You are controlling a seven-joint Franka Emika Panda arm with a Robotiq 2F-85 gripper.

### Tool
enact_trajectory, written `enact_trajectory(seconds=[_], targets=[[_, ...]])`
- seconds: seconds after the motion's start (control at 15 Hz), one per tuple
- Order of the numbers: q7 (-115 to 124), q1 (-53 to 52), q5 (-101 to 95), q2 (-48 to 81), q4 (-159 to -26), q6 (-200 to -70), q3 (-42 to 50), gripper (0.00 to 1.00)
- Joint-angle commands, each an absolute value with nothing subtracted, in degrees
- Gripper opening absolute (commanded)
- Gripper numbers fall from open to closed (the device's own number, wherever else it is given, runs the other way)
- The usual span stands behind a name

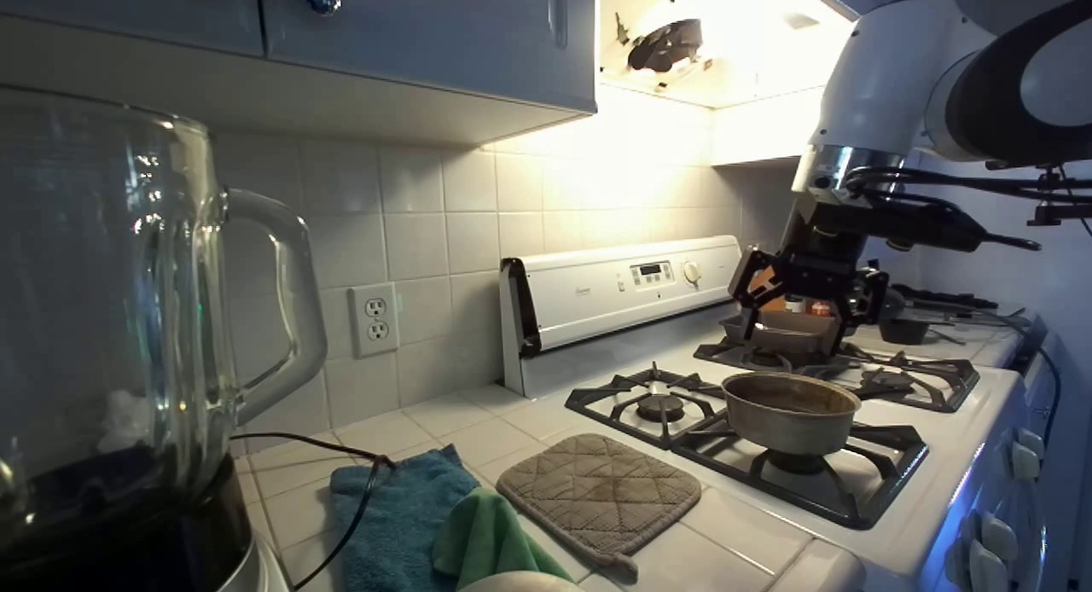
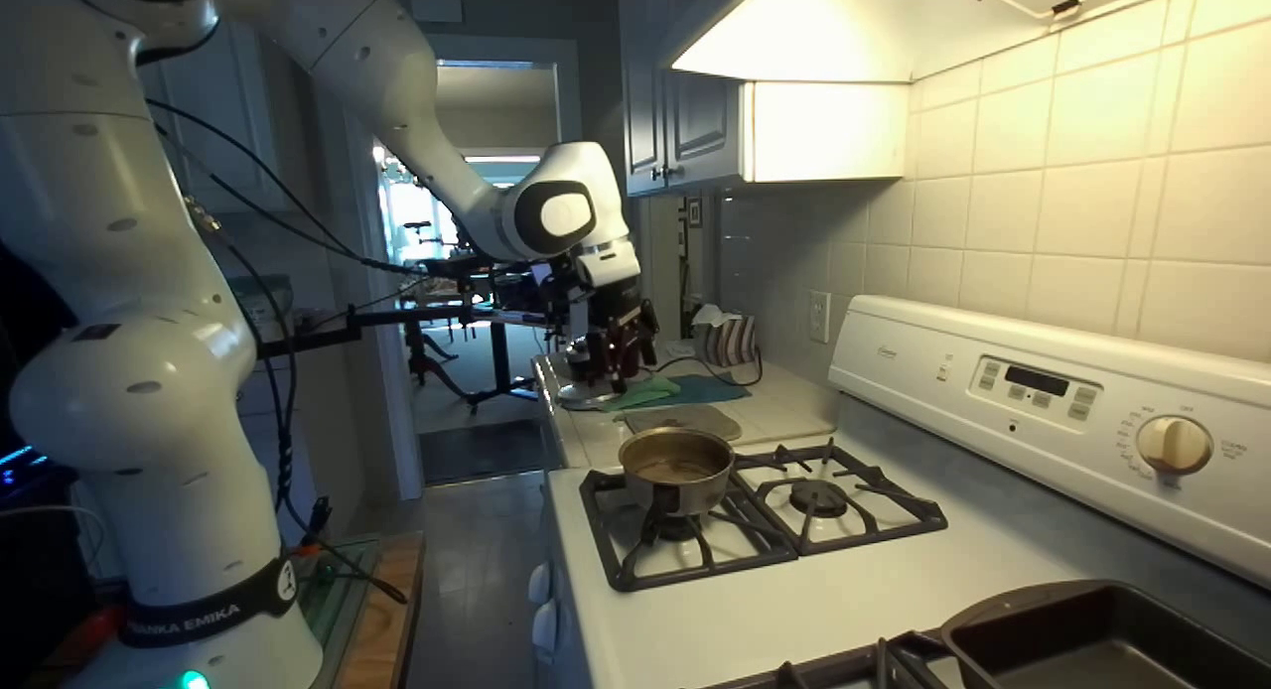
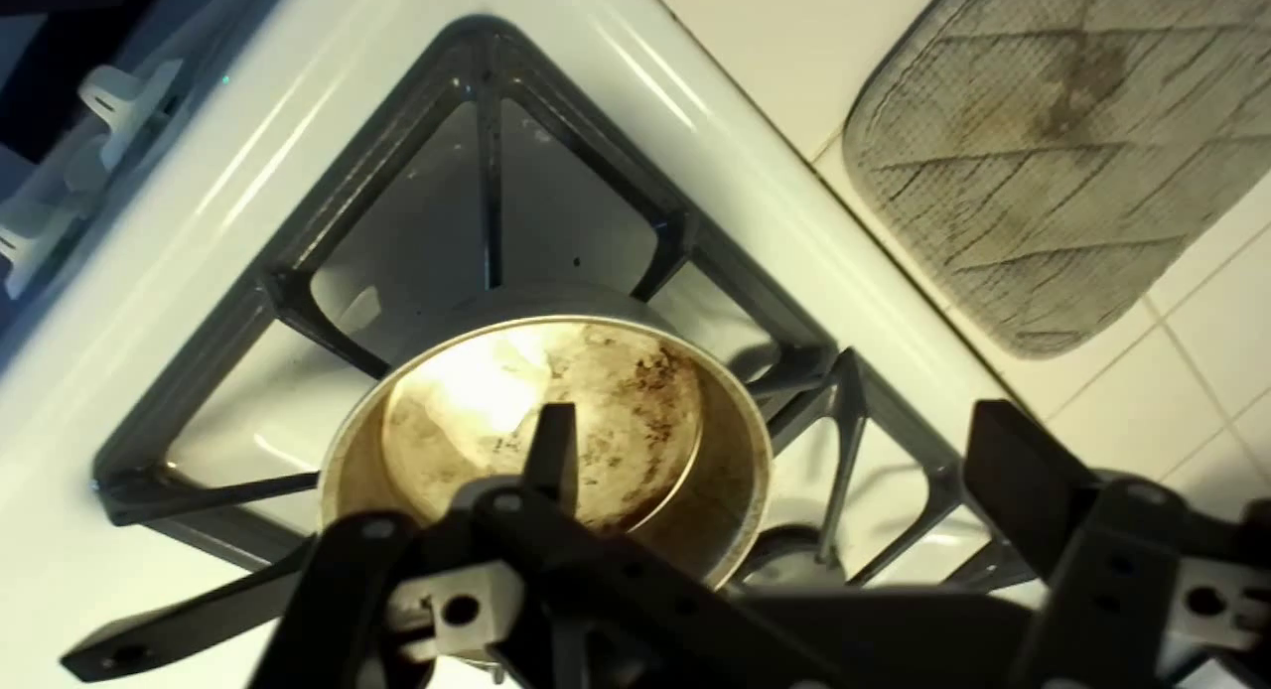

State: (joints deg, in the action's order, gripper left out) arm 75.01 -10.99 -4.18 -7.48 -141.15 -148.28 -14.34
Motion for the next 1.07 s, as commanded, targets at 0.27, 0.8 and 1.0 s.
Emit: enact_trajectory(seconds=[0.27, 0.8, 1.0], targets=[[51.5, -13.92, -0.39, 6.86, -128.04, -145.96, -15.12, 1.0], [29.83, -15.97, 5.16, 17.66, -116.51, -135.12, -14.96, 1.0], [26.15, -16.4, 4.83, 20.92, -113.16, -131.85, -14.38, 1.0]])
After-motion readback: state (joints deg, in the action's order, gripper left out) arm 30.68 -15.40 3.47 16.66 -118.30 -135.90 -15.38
